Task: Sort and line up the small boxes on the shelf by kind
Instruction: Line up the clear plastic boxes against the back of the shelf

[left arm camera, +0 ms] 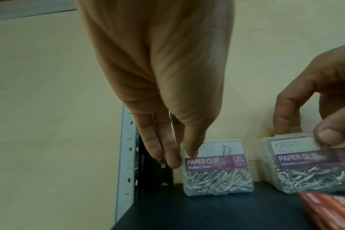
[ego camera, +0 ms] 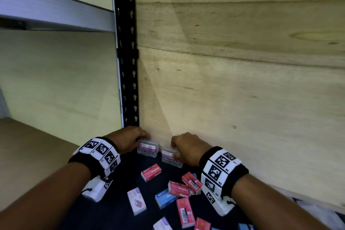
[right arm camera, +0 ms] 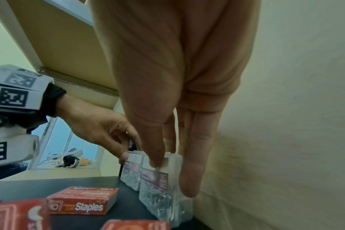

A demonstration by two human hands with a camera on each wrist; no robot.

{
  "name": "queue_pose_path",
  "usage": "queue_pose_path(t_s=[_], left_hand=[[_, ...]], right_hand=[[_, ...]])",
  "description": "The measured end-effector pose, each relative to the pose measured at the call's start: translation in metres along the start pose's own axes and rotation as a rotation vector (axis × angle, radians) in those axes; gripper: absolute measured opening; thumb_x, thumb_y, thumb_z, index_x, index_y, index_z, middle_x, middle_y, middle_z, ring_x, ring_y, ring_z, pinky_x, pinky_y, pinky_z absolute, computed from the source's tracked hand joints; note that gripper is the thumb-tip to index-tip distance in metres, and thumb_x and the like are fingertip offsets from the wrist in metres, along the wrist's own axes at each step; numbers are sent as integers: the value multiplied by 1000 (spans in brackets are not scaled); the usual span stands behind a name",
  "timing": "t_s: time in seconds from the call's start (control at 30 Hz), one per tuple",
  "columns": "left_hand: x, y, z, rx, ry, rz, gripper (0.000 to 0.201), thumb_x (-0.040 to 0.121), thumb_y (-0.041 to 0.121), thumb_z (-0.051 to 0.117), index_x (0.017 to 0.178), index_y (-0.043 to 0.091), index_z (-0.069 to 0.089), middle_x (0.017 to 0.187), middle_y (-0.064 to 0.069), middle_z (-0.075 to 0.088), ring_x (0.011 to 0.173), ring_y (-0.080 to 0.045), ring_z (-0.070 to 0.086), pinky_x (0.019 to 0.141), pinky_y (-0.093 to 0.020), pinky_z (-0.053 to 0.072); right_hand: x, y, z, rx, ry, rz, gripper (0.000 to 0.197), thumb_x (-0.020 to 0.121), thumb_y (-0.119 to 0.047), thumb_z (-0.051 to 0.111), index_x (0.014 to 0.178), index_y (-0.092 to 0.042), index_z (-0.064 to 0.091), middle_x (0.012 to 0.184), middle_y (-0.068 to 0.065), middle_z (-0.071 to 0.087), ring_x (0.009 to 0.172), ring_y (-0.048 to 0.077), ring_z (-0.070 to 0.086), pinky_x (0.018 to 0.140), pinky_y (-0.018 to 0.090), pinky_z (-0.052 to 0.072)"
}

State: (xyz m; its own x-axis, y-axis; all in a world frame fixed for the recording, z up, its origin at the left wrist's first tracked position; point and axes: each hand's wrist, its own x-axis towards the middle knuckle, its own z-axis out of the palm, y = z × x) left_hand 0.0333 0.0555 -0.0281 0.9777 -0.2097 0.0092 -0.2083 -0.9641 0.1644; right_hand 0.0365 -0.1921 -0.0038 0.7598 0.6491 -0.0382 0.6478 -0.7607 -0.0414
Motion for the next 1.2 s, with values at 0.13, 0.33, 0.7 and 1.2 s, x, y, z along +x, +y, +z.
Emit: queue_pose_path(t_s=[0.13, 0.33, 0.7, 1.2], left_hand=[[1, -3, 3, 6, 32, 6, 40, 93, 13, 60, 132, 26, 59, 129, 4, 58, 118, -13, 52, 98, -23, 40], [-3, -5, 6, 5, 102, 51, 37, 93, 13, 62, 126, 28, 64, 120, 7, 58, 112, -12, 54, 88, -16, 35], [-5, -2, 8, 31, 202, 47, 25, 93, 18, 62, 116, 28, 65, 116, 7, 62, 107, -13, 57, 89, -22, 43], [-41, 56, 4, 161, -169, -105, 36, 82, 64, 58, 93, 31, 67, 92, 14, 67, 84, -8, 63, 72, -28, 50]], right_hand=[[5, -5, 1, -8, 11, 9, 32, 97, -23, 60, 123, -5, 58, 117, 16, 62, 101, 32, 62, 83, 36, 51], [5, -7, 2, -3, 46, 14, 27, 95, -18, 63, 117, -2, 64, 108, 17, 67, 94, 32, 65, 76, 32, 50], [3, -6, 7, -38, 107, -21, 18, 94, -16, 65, 105, -2, 65, 103, 16, 66, 91, 31, 64, 71, 32, 47], [-36, 18, -10, -49, -316, 114, 57, 83, -65, 63, 93, -9, 70, 85, 4, 68, 74, 23, 62, 68, 32, 48]])
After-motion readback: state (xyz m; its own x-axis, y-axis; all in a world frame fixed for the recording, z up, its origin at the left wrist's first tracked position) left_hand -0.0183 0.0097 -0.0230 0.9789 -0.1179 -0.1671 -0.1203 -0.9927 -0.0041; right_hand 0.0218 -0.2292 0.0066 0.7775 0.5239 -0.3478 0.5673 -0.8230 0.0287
